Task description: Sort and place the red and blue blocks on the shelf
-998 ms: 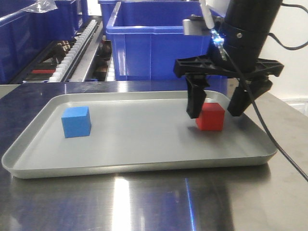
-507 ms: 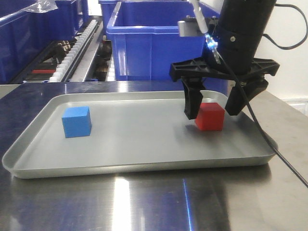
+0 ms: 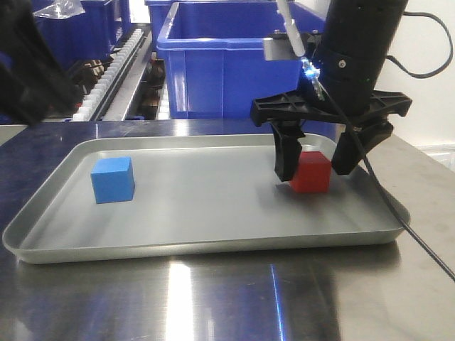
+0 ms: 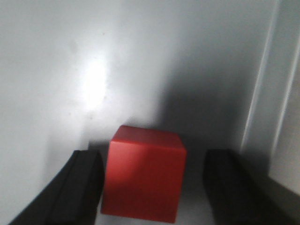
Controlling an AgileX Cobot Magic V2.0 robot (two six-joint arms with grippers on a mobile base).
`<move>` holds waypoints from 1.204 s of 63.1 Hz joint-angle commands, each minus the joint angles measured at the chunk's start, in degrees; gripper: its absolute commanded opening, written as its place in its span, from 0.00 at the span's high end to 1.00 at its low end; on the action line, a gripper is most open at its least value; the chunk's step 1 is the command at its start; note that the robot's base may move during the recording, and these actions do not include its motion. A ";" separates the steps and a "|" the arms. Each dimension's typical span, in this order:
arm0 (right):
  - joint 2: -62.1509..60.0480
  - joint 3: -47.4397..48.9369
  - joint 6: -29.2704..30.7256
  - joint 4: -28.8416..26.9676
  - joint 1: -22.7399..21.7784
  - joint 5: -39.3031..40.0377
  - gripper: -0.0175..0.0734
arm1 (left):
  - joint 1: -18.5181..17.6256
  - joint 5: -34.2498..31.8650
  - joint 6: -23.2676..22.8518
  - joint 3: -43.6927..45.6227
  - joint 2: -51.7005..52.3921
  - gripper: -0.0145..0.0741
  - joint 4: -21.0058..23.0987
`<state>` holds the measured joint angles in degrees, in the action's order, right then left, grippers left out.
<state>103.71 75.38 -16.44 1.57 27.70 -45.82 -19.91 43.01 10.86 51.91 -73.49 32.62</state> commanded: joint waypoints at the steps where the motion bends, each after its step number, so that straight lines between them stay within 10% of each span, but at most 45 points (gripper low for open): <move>1: -2.62 1.94 -0.11 0.70 -0.04 1.60 0.32 | -0.47 -3.27 -0.71 2.05 -0.41 0.48 2.06; 20: -2.62 1.94 -0.11 0.70 -0.04 1.64 0.49 | -0.47 -5.96 -0.30 4.28 -2.83 0.48 3.00; 76: -2.62 1.94 -0.06 0.70 -0.04 1.46 0.49 | -3.34 -5.43 -2.29 10.37 -11.74 0.29 4.37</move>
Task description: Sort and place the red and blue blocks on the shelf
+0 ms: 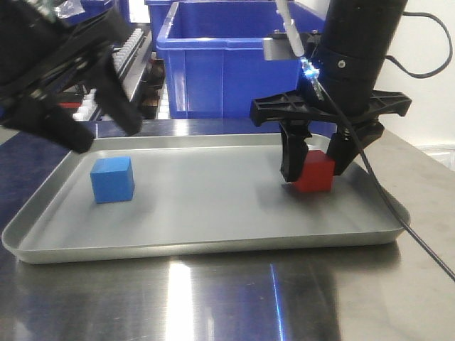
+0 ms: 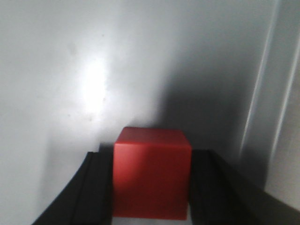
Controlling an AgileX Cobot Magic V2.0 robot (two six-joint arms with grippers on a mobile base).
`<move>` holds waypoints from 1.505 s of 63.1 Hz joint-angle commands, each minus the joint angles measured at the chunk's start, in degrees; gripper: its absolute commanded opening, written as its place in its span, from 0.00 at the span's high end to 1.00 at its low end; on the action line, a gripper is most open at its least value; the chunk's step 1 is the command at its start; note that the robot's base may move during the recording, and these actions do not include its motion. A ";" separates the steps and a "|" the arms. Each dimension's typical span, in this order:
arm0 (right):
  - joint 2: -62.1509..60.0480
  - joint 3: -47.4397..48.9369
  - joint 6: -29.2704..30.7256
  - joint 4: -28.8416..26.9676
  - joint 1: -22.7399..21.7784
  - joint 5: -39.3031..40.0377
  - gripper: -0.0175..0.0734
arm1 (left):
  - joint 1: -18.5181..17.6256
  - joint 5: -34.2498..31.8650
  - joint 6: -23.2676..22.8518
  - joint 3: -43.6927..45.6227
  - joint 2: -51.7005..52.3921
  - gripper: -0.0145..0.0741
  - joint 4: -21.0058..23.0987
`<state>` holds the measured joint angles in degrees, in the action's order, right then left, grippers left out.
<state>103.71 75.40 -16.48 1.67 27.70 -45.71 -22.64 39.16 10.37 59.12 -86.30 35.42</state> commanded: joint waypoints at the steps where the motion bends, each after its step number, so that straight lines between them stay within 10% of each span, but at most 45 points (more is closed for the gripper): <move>1: -2.62 1.92 -0.02 0.59 -0.04 1.36 0.49 | -0.61 -1.47 -2.14 3.40 1.02 0.29 1.46; 21: -2.62 1.92 -0.02 0.63 -0.04 1.48 0.49 | -0.88 4.15 -6.50 5.04 -3.11 0.29 -2.39; 53: -2.62 1.92 0.08 0.63 -0.04 2.65 0.49 | -5.78 13.52 -23.96 17.09 -3.92 0.29 -26.08; 95: -2.62 1.92 1.68 0.87 -0.04 2.11 0.49 | -9.11 18.57 -30.22 18.99 -9.93 0.29 -31.22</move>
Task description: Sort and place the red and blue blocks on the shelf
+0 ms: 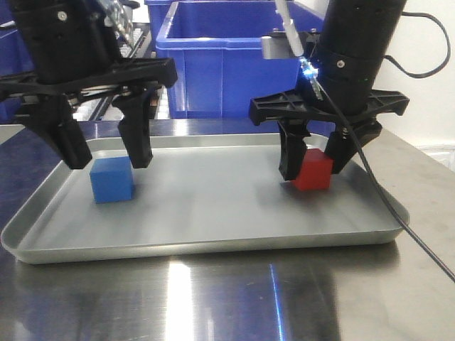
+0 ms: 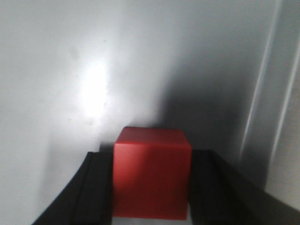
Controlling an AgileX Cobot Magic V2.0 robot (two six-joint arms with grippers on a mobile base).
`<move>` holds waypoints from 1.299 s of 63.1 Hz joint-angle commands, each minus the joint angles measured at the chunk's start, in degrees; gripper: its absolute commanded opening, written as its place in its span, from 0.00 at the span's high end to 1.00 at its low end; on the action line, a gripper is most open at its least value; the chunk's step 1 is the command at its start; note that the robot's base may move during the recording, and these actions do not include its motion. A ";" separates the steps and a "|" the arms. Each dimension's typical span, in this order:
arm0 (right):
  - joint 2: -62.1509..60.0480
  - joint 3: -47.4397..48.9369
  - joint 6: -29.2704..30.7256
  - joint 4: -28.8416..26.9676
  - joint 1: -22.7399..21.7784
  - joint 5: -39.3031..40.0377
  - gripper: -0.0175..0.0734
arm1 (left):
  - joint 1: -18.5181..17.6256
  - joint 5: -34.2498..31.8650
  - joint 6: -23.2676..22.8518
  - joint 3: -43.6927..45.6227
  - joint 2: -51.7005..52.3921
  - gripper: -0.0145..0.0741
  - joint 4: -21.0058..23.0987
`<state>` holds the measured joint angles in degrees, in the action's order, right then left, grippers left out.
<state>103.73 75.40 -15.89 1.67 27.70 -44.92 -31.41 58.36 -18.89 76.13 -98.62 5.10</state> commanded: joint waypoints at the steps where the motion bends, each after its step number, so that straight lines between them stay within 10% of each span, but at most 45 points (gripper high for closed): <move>1: -2.65 1.92 1.09 0.99 -0.04 1.31 0.49 | -0.34 -0.63 -1.05 1.98 2.39 0.29 -1.04; 82: -2.65 1.92 1.09 1.15 -0.04 0.82 0.49 | -0.34 -4.24 -7.74 1.98 0.26 0.29 -3.76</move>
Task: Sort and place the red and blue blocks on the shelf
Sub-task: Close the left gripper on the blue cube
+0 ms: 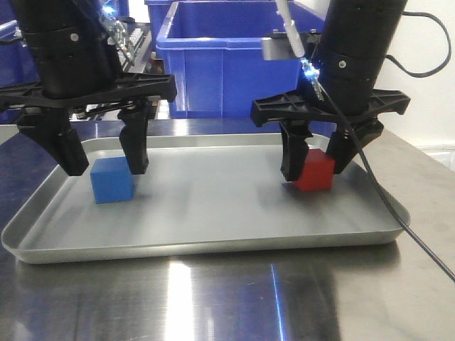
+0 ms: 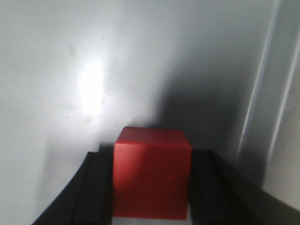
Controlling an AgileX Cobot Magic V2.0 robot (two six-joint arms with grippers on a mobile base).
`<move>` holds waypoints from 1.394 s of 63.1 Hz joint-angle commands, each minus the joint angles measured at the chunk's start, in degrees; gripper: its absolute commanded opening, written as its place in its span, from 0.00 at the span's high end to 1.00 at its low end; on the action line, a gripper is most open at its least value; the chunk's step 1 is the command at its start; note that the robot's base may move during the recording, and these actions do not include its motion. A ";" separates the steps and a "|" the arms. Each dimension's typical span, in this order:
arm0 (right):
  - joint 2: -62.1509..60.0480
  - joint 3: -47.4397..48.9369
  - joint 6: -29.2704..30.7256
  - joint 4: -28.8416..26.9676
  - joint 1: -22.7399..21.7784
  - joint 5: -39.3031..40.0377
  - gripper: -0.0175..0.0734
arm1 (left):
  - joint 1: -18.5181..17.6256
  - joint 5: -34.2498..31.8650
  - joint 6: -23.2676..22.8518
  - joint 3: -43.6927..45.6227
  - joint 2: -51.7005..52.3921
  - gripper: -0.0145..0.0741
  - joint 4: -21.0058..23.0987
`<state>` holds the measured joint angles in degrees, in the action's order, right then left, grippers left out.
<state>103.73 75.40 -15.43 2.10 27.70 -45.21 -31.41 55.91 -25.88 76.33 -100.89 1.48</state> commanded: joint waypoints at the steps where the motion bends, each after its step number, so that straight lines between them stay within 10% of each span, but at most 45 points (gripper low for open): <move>1: -2.65 1.92 0.63 0.73 -0.04 1.12 0.49 | -0.34 -1.97 -0.75 1.77 2.54 0.29 -0.14; 88: -2.83 1.97 0.63 0.73 -0.04 0.10 0.49 | -0.24 -3.40 -0.99 1.77 0.20 0.46 -0.33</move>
<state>103.73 75.40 -15.31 2.10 27.70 -45.68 -31.41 54.10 -26.34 76.43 -103.12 1.45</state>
